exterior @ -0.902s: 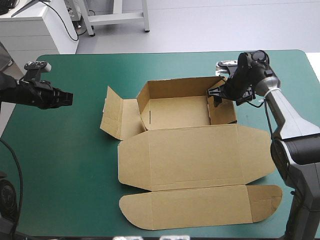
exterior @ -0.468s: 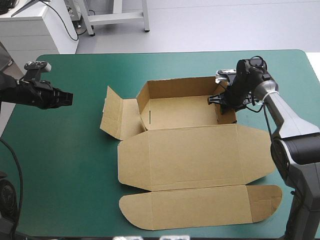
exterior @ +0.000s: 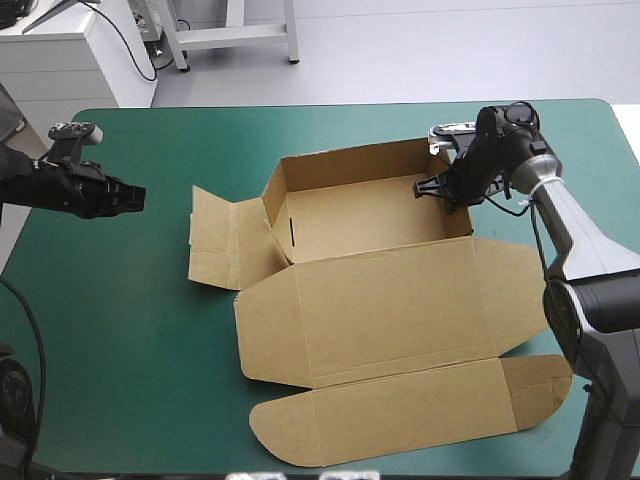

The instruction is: Fold the box

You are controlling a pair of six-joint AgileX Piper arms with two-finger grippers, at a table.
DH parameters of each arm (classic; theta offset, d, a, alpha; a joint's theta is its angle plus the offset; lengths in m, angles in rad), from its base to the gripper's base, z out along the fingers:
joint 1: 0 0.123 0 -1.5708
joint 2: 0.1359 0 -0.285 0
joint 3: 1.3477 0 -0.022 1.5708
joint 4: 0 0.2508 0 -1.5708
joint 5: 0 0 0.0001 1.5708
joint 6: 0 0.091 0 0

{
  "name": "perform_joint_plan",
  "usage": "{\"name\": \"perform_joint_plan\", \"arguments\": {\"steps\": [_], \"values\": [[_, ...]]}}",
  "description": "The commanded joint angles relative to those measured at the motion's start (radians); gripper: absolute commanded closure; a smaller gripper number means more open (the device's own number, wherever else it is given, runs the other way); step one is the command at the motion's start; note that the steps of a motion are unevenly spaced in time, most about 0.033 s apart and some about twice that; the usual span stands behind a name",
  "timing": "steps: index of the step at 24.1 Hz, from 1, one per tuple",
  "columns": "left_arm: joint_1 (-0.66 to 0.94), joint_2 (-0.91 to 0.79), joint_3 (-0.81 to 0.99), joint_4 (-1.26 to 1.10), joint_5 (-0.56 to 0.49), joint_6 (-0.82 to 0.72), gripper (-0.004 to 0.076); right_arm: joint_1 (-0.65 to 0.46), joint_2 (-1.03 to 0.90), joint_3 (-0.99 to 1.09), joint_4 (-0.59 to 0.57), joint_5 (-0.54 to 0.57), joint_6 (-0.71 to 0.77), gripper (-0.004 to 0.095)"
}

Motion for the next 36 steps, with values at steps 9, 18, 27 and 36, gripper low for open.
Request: {"name": "perform_joint_plan", "arguments": {"steps": [9, 18, 27, 36], "values": [[0.010, 0.053, -0.024, -0.145, -0.067, 0.040, 0.0731, -0.110, -0.391, 0.004, 0.079, 0.018, -0.104, 0.0928], [-0.013, 0.208, -0.024, -0.369, -0.024, 0.037, 0.0732, -0.160, -0.496, 0.034, 0.369, -0.052, -0.183, 0.0927], [-0.266, 0.193, -0.024, -0.386, -0.106, -0.067, 0.0732, -0.160, -0.412, 0.032, 0.372, -0.106, -0.183, 0.0926], [-0.431, 0.061, -0.024, -0.432, -0.223, -0.069, 0.0732, -0.160, -0.399, 0.032, 0.213, -0.160, -0.147, 0.0927]]}}
